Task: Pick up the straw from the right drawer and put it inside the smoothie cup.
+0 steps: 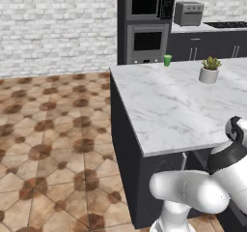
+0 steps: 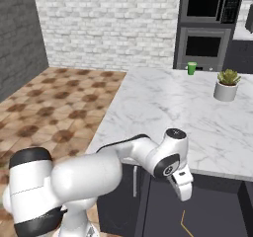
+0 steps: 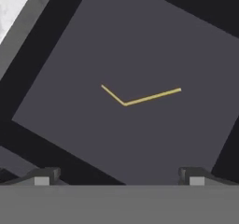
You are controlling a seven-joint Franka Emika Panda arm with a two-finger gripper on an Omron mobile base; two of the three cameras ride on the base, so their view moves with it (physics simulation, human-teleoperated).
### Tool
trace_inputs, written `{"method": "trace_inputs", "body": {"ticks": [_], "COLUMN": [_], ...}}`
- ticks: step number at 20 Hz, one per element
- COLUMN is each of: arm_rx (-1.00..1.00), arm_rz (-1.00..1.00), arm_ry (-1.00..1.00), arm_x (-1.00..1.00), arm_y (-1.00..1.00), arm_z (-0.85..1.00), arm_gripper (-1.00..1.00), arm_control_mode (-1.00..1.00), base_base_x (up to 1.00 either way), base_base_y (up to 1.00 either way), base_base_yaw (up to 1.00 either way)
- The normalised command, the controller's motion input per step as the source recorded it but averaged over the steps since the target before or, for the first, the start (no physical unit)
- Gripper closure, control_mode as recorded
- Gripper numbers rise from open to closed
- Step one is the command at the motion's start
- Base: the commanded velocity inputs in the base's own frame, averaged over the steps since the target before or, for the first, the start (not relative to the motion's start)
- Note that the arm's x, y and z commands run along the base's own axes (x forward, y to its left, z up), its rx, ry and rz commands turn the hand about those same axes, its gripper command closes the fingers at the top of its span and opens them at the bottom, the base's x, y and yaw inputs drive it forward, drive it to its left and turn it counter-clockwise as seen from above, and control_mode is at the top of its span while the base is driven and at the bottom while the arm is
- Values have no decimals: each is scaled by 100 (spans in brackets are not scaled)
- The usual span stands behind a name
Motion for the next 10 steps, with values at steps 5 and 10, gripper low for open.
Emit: {"method": "trace_inputs", "body": {"ticks": [5,10], "arm_rx": [0,0], "arm_rz": [12,15], "arm_ry": [0,0], "arm_x": [0,3], "arm_y": [-24,-35], "arm_z": [-49,-19], "arm_gripper": [-100,-100], "arm_control_mode": [-100,-100], "base_base_x": [0,0], "base_base_y": [0,0], "base_base_yaw": [0,0]}}
